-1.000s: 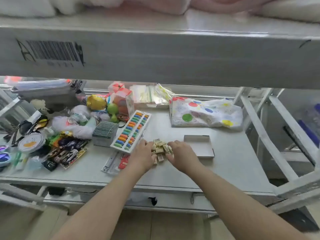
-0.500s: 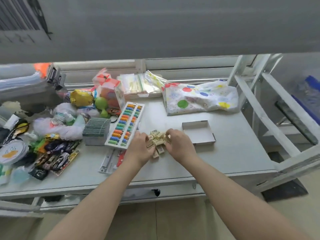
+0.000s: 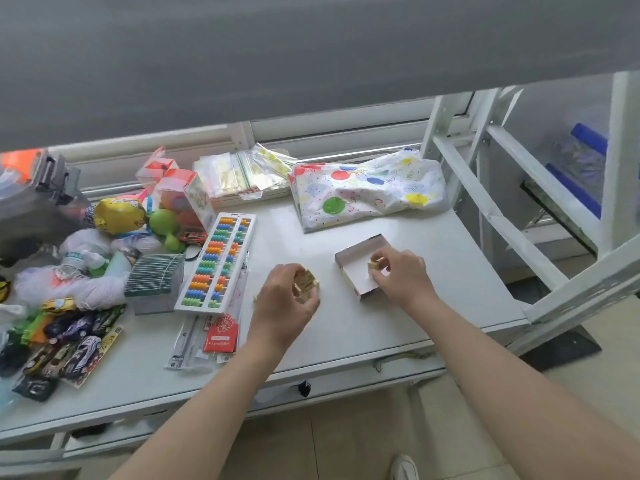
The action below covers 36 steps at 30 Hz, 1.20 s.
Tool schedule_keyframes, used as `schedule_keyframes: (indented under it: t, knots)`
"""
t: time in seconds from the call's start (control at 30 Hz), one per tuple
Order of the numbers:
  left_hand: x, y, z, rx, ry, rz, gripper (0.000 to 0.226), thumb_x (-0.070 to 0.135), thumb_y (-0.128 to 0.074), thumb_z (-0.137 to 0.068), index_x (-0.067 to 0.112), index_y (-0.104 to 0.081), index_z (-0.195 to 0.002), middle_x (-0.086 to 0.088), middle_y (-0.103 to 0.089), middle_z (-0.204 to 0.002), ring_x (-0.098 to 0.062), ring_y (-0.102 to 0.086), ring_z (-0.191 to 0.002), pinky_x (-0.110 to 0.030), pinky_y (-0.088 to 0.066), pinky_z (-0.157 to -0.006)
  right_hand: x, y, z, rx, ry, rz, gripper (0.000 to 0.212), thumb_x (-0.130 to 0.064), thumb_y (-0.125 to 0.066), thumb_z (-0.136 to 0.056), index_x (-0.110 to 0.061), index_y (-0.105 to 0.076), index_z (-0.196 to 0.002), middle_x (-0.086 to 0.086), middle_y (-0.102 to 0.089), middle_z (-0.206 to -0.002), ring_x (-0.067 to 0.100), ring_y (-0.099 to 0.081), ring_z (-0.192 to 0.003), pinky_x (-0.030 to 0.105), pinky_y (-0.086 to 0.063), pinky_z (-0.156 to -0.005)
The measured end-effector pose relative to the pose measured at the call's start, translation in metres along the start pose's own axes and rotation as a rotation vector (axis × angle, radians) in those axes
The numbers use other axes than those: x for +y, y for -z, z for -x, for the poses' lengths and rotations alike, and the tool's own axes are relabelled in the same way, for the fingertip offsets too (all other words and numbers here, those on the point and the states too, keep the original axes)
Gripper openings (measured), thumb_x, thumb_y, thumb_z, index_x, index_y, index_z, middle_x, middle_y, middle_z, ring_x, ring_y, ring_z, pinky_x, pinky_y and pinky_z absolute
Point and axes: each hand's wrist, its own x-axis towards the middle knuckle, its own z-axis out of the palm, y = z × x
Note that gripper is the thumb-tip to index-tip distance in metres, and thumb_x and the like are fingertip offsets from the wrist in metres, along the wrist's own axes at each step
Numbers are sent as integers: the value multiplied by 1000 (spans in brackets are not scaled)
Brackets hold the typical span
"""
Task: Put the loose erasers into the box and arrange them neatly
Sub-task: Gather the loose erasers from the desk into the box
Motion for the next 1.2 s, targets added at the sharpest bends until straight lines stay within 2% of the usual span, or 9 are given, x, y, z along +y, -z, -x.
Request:
schedule_keyframes:
  t: [0.17, 0.3, 0.4, 0.53, 0.63, 0.83, 0.97, 1.1, 1.2]
  knots:
    - [32, -27, -18, -78, -18, 14, 26, 18, -75, -76, 15, -65, -100, 1, -62, -93, -13, -61, -66, -30, -54, -70, 7, -2, -3, 30, 2, 27, 17, -29, -60, -90, -23, -71, -102, -5, -77, -87, 25, -63, -92, 38, -38, -91]
    - [51, -52, -32, -118, -44, -6, 14, 15, -70, -79, 13, -65, -93, 0, -61, -91, -17, -60, -65, -34, -54, -70, 13, -1, -3, 52, -14, 74, 17, -32, -58, -86, -26, -69, -97, -1, -75, -83, 25, -63, -90, 37, -37, -86]
    - [59, -64, -46, -121, -49, -40, 5, 10, -68, -79, 9, -68, -84, -2, -63, -85, -18, -57, -67, -37, -54, -70, 15, 1, -2, 50, -9, 117, 19, -33, -58, -88, -24, -68, -102, 2, -74, -87, 25, -63, -93, 36, -35, -84]
    - [64, -69, -62, -146, -64, -91, 2, 7, -67, -78, 9, -68, -79, -5, -65, -80, -25, -62, -71, -40, -55, -69, 16, 1, -1, 69, 2, 100, 19, -32, -58, -90, -22, -66, -104, 4, -73, -88, 27, -62, -94, 35, -32, -81]
    - [67, -70, -69, -138, -59, -85, 3, 7, -66, -80, 10, -67, -80, -4, -66, -80, -24, -65, -68, -40, -56, -68, 18, 1, 1, 66, 5, 78, 17, -32, -61, -88, -21, -66, -100, 1, -72, -86, 26, -61, -93, 34, -30, -79]
    - [66, -74, -71, -58, 167, 127, 5, 14, -69, -89, 12, -68, -84, -2, -72, -79, -22, -68, -75, -31, -54, -71, 17, 2, 3, 64, 8, 102, 17, -34, -62, -88, -20, -69, -94, 0, -72, -87, 27, -61, -94, 37, -35, -82]
    - [61, -75, -66, -15, 218, 177, 3, 10, -69, -88, 11, -67, -87, -5, -71, -84, -14, -68, -72, -29, -55, -72, 21, 2, 4, 99, 44, 240, 23, -36, -70, -82, -15, -75, -88, 8, -64, -91, 31, -59, -91, 39, -41, -79]
    - [66, -78, -47, 48, 48, 119, 6, 5, -70, -87, 10, -67, -91, -5, -62, -89, -17, -64, -79, -24, -53, -71, 21, 7, 3, 48, 47, 313, 31, -41, -63, -87, -14, -76, -93, 8, -61, -97, 30, -55, -97, 40, -40, -83]
    - [65, -85, -28, 19, -111, 53, 11, 0, -71, -85, 4, -68, -94, -5, -56, -93, -20, -63, -76, -28, -56, -71, 19, 12, 4, 6, 58, 379, 39, -45, -53, -92, -13, -75, -97, 6, -63, -101, 28, -53, -102, 38, -38, -85]
